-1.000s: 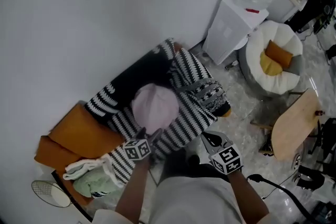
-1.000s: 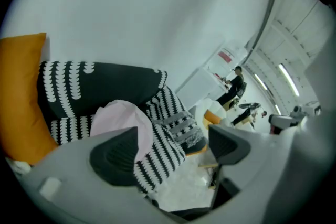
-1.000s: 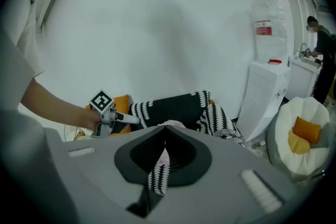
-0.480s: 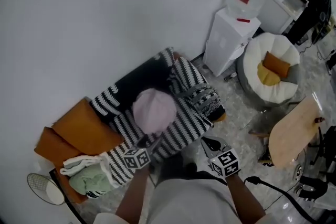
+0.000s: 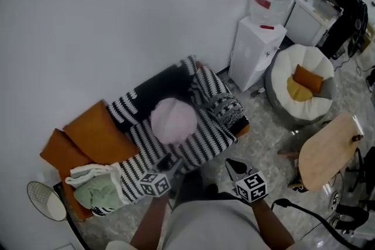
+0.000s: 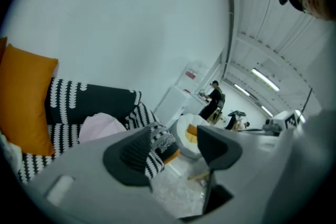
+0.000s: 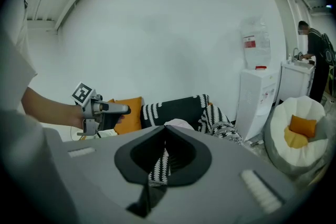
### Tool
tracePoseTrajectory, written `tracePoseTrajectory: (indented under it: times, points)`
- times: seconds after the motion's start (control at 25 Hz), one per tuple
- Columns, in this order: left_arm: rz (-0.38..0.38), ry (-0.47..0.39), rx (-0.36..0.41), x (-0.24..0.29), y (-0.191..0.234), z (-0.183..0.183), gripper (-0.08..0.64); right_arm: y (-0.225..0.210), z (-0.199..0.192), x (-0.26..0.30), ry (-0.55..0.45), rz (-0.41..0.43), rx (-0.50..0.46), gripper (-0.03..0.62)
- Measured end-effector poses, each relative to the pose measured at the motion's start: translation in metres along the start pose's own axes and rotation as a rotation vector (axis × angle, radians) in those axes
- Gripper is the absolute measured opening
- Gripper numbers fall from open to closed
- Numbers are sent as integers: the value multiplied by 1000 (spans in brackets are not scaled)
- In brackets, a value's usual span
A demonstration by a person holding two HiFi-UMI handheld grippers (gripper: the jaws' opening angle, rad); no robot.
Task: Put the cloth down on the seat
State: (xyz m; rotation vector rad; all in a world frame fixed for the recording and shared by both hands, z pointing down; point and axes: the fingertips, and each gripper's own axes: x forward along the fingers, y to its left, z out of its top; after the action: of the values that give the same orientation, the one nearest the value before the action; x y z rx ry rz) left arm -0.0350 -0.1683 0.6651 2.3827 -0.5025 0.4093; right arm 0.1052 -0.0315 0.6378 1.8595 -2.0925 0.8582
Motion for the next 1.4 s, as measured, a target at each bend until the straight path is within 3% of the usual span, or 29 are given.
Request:
tracePoseTrajectory:
  times: [0.32, 0.48, 0.92, 1.4]
  points:
    - [-57, -55, 137, -57, -62, -17, 176, 35, -10, -46, -42, 27, -58, 3]
    - [-48, -72, 152, -85, -74, -26, 147, 51, -13, -54, -46, 42, -85, 3]
    - [-9, -90, 165, -159, -55, -28, 21, 110, -8, -50, -64, 68, -97, 3]
    - [-69, -95, 194, -232, -31, 2, -2, 184, 20, -32, -135, 19, -47, 3]
